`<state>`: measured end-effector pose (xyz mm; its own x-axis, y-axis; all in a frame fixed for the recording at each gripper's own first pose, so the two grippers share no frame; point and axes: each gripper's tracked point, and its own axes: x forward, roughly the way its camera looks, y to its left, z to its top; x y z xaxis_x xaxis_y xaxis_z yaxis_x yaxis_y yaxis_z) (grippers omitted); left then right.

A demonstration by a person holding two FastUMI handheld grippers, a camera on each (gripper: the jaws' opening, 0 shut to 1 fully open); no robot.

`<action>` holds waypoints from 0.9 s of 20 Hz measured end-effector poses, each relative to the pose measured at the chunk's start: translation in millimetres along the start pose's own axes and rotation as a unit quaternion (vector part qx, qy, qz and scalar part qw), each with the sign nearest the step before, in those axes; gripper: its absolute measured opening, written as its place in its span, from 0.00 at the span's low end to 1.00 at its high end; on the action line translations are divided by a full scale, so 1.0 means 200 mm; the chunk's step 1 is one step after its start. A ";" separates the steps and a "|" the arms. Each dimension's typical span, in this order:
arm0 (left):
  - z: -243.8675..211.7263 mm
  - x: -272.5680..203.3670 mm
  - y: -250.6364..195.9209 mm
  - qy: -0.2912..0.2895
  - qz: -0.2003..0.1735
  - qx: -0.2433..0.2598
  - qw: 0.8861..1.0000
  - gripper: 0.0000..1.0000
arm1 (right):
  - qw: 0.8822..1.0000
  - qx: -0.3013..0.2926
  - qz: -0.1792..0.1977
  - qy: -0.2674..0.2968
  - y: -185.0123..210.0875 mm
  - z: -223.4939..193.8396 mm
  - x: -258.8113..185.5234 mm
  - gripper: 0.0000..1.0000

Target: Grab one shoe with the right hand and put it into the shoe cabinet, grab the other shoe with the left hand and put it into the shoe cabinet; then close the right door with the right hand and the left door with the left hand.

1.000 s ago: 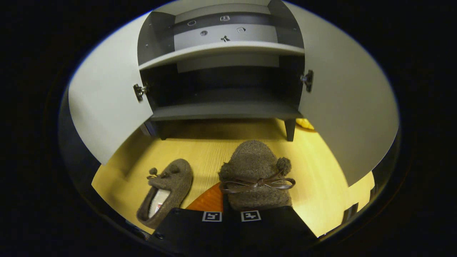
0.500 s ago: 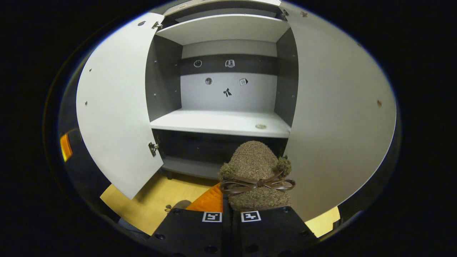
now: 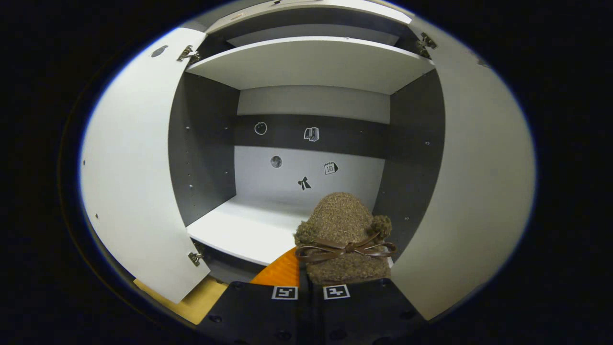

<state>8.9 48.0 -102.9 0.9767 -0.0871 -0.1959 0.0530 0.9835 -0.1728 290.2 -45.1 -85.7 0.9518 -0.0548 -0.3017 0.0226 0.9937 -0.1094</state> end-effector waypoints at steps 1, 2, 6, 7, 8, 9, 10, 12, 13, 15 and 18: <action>-0.01 0.01 0.02 0.003 0.006 0.013 1.000 0.95 | 1.000 0.000 -0.001 0.004 -0.01 0.02 0.09 0.05; -0.02 0.02 0.04 0.009 0.009 0.026 1.000 0.95 | 1.000 -0.005 -0.002 0.007 -0.01 0.04 0.18 0.05; -0.06 0.03 0.06 0.018 0.018 0.061 0.998 0.95 | 1.000 -0.002 -0.005 0.028 -0.04 0.06 0.56 0.04; -0.07 0.04 0.06 0.020 0.018 0.057 0.998 0.94 | 0.999 0.001 -0.006 0.034 -0.05 0.05 0.66 0.04; -0.08 0.04 0.06 0.023 0.018 0.050 0.998 0.95 | 0.999 0.004 -0.011 0.037 -0.06 0.04 0.75 0.04; -0.08 0.05 0.06 0.025 0.018 0.043 0.999 0.95 | 0.999 0.005 -0.016 0.046 -0.08 0.01 0.84 0.05; -0.09 0.05 0.06 0.027 0.021 0.039 0.999 0.94 | 0.998 0.005 -0.018 0.060 -0.08 -0.03 0.92 0.04; -0.09 0.05 0.09 0.029 0.033 0.035 0.998 0.95 | 0.996 0.016 -0.016 0.090 -0.09 -0.14 1.05 0.04; -0.08 0.05 0.11 0.029 0.039 0.034 0.998 0.95 | 0.994 0.023 -0.015 0.105 -0.09 -0.20 1.09 0.04; -0.07 0.05 0.16 0.028 0.051 0.030 0.998 0.95 | 0.992 0.032 -0.024 0.124 -0.10 -0.27 1.15 0.05; -0.07 0.06 0.21 0.032 0.066 0.024 0.997 0.95 | 0.988 0.068 -0.029 0.136 -0.12 -0.30 1.18 0.04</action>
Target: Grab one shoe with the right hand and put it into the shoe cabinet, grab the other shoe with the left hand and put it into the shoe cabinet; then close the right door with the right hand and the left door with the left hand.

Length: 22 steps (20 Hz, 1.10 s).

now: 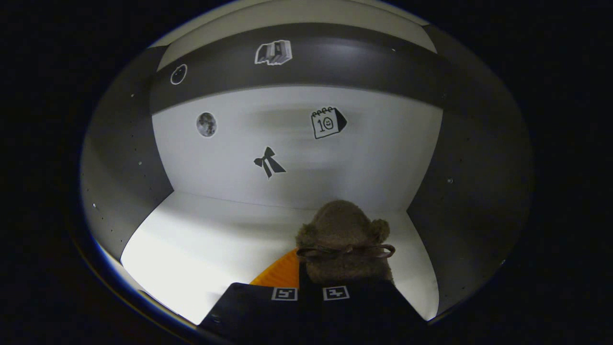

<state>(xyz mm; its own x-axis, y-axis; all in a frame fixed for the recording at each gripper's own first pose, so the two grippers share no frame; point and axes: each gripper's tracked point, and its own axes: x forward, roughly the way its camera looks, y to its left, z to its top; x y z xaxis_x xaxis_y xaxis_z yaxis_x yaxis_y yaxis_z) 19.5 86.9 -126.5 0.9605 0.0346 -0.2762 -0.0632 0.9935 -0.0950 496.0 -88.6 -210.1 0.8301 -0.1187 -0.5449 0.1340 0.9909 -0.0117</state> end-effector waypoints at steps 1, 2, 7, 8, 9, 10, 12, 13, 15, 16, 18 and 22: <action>0.01 0.00 0.01 -0.001 0.003 0.001 1.000 0.95 | 1.000 0.013 0.003 0.002 0.00 0.00 -0.01 0.05; 0.02 0.00 0.01 -0.003 0.004 0.001 1.000 0.94 | 1.000 0.015 0.002 0.002 -0.02 0.01 -0.01 0.07; 0.04 0.02 -0.02 -0.011 -0.007 0.010 1.000 0.94 | 1.000 -0.004 0.020 0.001 0.06 -0.02 -0.10 0.63; 0.03 0.02 -0.03 -0.010 -0.008 0.013 1.000 0.94 | 1.000 -0.012 0.026 0.001 0.09 -0.02 -0.13 0.70; 0.02 0.02 -0.03 -0.007 -0.010 0.014 1.000 0.94 | 0.999 -0.024 0.024 -0.003 0.10 -0.03 -0.16 0.82; 0.01 0.01 -0.04 -0.005 -0.011 0.014 1.000 0.94 | 0.999 -0.038 0.020 -0.009 0.10 -0.02 -0.20 0.92; 0.00 0.00 -0.05 -0.007 -0.014 0.011 1.000 0.94 | 0.998 -0.057 0.014 -0.026 0.10 -0.01 -0.26 0.98; 0.00 -0.01 -0.07 -0.008 -0.017 0.006 1.000 0.94 | 0.998 -0.061 0.013 -0.033 0.09 -0.01 -0.31 0.98; -0.03 -0.03 -0.09 -0.009 -0.020 -0.004 1.000 0.95 | 0.996 -0.067 0.016 -0.052 0.08 -0.01 -0.43 0.99; -0.06 -0.03 -0.10 -0.011 -0.023 -0.008 1.000 0.95 | 0.995 -0.075 0.018 -0.069 0.07 0.01 -0.51 0.98; -0.15 -0.03 -0.14 0.001 -0.037 -0.019 0.999 0.95 | 0.990 -0.093 0.020 -0.106 0.06 0.03 -0.68 0.99; -0.30 -0.03 -0.14 0.001 -0.022 -0.054 0.998 0.95 | 0.977 -0.085 0.062 -0.185 0.10 0.00 -1.19 0.98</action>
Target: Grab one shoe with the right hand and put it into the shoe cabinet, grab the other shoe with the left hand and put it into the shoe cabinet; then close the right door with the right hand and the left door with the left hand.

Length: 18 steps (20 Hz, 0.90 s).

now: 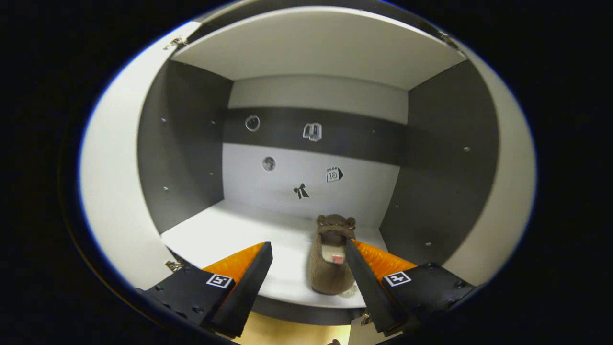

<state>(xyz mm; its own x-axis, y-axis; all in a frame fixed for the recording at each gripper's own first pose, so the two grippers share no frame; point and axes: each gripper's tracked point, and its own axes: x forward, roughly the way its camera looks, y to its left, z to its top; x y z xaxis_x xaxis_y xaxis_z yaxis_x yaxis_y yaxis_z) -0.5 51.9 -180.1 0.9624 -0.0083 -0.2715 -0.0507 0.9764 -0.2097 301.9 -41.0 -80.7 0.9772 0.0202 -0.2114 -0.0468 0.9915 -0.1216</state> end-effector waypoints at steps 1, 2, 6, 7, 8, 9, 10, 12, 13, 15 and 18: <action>-0.03 0.00 0.00 -0.005 0.002 -0.008 1.000 0.95 | 1.000 0.003 0.004 -0.027 0.01 0.04 -0.13 0.98; -0.06 -0.01 0.01 -0.007 0.004 -0.015 1.000 0.95 | 0.999 0.004 0.006 -0.053 0.02 0.07 -0.27 0.98; -0.22 0.01 0.04 0.007 0.013 -0.012 1.000 0.95 | 0.994 -0.002 -0.003 -0.105 0.06 0.05 -0.75 0.98; -0.27 0.02 0.06 0.011 0.019 -0.003 1.000 0.95 | 0.994 0.002 -0.002 -0.111 0.08 0.03 -0.84 0.98; -0.33 0.04 0.08 0.015 0.026 0.007 1.000 0.95 | 0.993 0.010 -0.001 -0.115 0.10 0.01 -0.92 0.98; -0.39 0.06 0.10 0.020 0.033 0.014 0.999 0.95 | 0.993 0.021 -0.001 -0.117 0.12 0.00 -1.00 0.98; -0.48 0.09 0.13 0.030 0.041 0.021 0.998 0.95 | 0.992 0.029 -0.002 -0.120 0.13 -0.02 -1.07 1.00; -0.70 0.15 0.20 0.063 0.057 0.031 0.996 0.93 | 0.992 0.015 -0.022 -0.127 0.09 -0.02 -1.17 0.98; -0.81 0.18 0.21 0.086 0.053 0.030 0.994 0.90 | 0.991 -0.001 -0.035 -0.130 0.07 -0.02 -1.22 0.98; -1.01 0.27 0.23 0.126 0.046 0.021 0.991 0.87 | 0.990 -0.021 -0.042 -0.133 0.07 -0.02 -1.29 0.98; -1.20 0.36 0.27 0.152 0.047 0.012 0.987 0.83 | 0.990 -0.032 -0.044 -0.128 0.07 -0.02 -1.37 0.98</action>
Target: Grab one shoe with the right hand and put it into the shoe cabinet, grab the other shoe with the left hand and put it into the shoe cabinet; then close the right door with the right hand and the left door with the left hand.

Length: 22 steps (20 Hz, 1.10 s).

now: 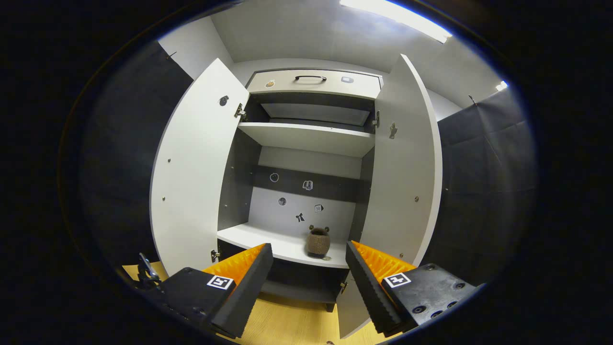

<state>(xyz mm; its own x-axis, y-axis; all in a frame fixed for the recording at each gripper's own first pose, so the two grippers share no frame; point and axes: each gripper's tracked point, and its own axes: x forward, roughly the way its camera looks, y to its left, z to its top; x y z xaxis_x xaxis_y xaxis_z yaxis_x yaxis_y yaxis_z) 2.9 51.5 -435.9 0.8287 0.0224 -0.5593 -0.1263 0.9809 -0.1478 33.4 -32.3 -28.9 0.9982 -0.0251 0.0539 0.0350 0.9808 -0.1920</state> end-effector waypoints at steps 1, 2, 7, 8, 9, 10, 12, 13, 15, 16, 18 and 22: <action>-0.03 0.05 0.02 0.007 0.002 -0.001 1.000 0.77 | 1.000 -0.004 -0.003 0.002 -0.01 0.00 -0.01 0.98; -0.07 0.09 0.02 0.016 0.001 -0.001 1.000 0.73 | 1.000 -0.006 -0.005 0.004 -0.02 0.01 -0.02 0.98; -0.16 0.29 0.08 0.036 0.009 0.002 0.999 0.71 | 0.999 -0.005 -0.035 0.016 -0.11 -0.01 -0.06 0.98; -0.17 0.32 0.09 0.039 0.010 0.001 0.999 0.70 | 0.999 -0.006 -0.041 0.018 -0.13 -0.01 -0.06 0.98; -0.18 0.35 0.09 0.040 0.005 0.000 0.999 0.70 | 0.999 -0.005 -0.045 0.018 -0.14 0.00 -0.06 0.98; -0.17 0.38 0.10 0.039 0.007 0.000 0.999 0.69 | 0.999 -0.006 -0.049 0.017 -0.15 0.00 -0.06 0.98; -0.16 0.43 0.12 0.036 0.012 0.003 0.999 0.65 | 0.998 -0.010 -0.057 0.026 -0.18 -0.04 -0.05 0.98; -0.15 0.45 0.12 0.034 0.011 0.007 0.999 0.63 | 0.998 -0.009 -0.060 0.030 -0.18 -0.05 -0.06 0.98; -0.14 0.50 0.10 0.036 0.002 0.011 0.999 0.56 | 0.997 -0.006 -0.064 0.038 -0.19 -0.07 -0.06 0.98; -0.15 0.52 0.10 0.038 0.002 0.011 0.999 0.52 | 0.997 -0.008 -0.068 0.039 -0.21 -0.07 -0.06 0.98; -0.13 0.55 0.12 0.032 0.010 0.013 0.999 0.43 | 0.996 -0.014 -0.075 0.040 -0.23 -0.07 -0.07 0.98; -0.13 0.55 0.16 0.031 0.025 0.020 0.999 0.12 | 0.996 -0.016 -0.080 0.046 -0.25 -0.09 -0.08 0.98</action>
<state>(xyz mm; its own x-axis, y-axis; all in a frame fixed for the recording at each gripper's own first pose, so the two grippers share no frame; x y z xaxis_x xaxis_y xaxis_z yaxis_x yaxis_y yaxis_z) 76.1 79.6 -523.0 0.7864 0.0612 -0.6147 -0.1438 0.9859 -0.0858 17.1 -85.4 -37.2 0.9799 -0.1994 -0.0038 0.1938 0.9564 -0.2184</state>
